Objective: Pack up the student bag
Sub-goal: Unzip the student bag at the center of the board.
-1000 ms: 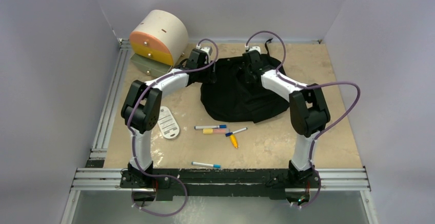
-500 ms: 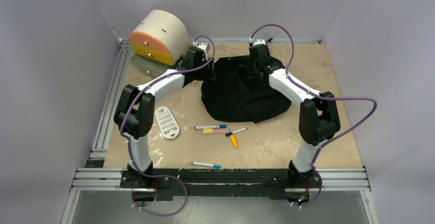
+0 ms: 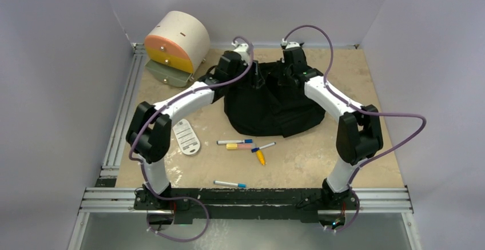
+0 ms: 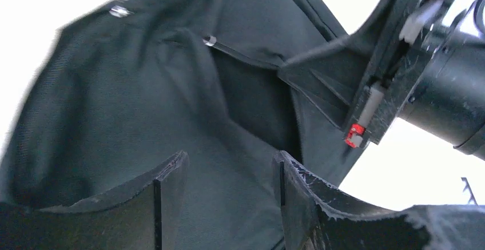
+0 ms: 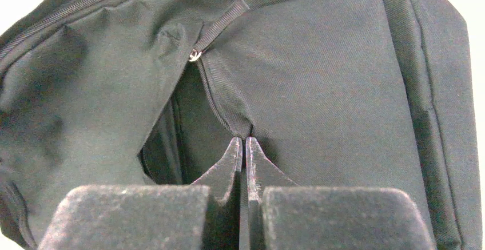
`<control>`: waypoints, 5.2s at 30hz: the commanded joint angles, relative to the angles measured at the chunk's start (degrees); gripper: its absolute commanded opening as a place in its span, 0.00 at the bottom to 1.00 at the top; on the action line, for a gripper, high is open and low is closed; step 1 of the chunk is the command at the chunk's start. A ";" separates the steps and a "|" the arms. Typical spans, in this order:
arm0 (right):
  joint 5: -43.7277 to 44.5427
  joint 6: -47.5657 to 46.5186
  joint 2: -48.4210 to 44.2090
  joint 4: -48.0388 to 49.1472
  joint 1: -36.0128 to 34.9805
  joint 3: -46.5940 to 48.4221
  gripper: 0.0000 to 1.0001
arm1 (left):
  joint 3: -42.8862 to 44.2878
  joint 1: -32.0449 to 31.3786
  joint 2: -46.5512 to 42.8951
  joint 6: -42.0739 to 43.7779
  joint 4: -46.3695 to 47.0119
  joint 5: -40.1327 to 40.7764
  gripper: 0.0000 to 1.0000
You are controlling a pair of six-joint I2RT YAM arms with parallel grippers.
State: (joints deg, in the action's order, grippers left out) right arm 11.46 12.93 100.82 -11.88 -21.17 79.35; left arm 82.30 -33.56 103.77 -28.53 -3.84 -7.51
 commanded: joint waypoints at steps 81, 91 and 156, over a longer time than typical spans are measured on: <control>-1.67 8.46 -21.27 11.35 3.63 -16.24 0.51 | 9.31 -2.78 17.83 -15.02 17.12 -18.75 0.68; -2.03 8.73 -21.45 11.57 3.67 -16.84 0.52 | 9.35 -2.65 14.55 -9.48 11.04 -14.22 0.46; 13.41 -1.61 -4.75 0.54 -2.83 -0.51 0.00 | 7.29 -1.07 15.25 -4.10 4.47 -6.91 0.48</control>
State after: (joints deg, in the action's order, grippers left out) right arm 25.58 10.39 99.11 -12.67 -24.27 75.44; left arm 89.86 -34.63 123.26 -33.54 -0.32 -15.62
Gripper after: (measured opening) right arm 0.014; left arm 0.480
